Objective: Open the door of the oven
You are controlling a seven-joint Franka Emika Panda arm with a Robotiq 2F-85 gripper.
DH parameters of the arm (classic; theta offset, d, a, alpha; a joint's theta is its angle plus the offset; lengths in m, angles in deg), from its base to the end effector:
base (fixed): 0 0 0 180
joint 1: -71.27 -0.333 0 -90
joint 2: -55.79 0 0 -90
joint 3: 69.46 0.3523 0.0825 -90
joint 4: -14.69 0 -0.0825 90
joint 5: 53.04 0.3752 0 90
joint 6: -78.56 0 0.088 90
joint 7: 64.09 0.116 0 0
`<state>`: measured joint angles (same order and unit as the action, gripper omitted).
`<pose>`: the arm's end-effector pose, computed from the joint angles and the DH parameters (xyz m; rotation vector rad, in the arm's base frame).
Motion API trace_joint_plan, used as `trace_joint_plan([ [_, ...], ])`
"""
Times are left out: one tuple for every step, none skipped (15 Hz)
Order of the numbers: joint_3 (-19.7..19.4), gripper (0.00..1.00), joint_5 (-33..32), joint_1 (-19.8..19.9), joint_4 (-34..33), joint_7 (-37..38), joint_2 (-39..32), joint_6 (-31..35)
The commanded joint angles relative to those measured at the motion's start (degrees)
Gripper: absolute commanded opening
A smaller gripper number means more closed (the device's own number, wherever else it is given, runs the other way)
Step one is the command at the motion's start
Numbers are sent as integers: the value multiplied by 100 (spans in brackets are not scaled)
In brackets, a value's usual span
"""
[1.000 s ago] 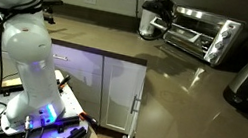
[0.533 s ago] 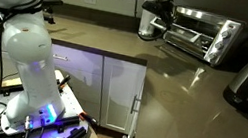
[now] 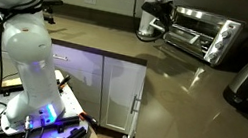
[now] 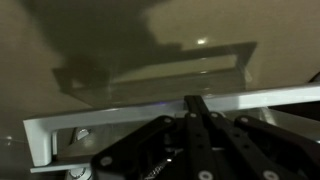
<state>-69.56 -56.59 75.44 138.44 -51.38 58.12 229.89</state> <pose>0.5639 -0.0408 0.5065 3.0065 -0.3777 0.8119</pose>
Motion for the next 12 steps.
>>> trace_joint_plan([
  [-84, 0, 295, -78, 70, -333, 103, -205],
  [-83, 0, 335, -80, 78, -350, 102, -230],
  [-83, 0, 386, -84, 85, -391, 100, -257],
  [-82, 0, 422, -86, 91, -414, 96, -278],
  [-79, 0, 450, -89, 97, -425, 89, -295],
  [-78, 0, 468, -91, 102, -430, 88, -310],
  [-77, 0, 485, -93, 104, -438, 77, -321],
  [-77, 0, 507, -95, 109, -448, 74, -337],
  [-75, 0, 535, -98, 111, -461, 66, -352],
  [-74, 0, 569, -102, 111, -484, 59, -371],
  [-74, 0, 582, -103, 112, -490, 57, -386],
  [-75, 0, 543, -99, 111, -468, 63, -387],
])
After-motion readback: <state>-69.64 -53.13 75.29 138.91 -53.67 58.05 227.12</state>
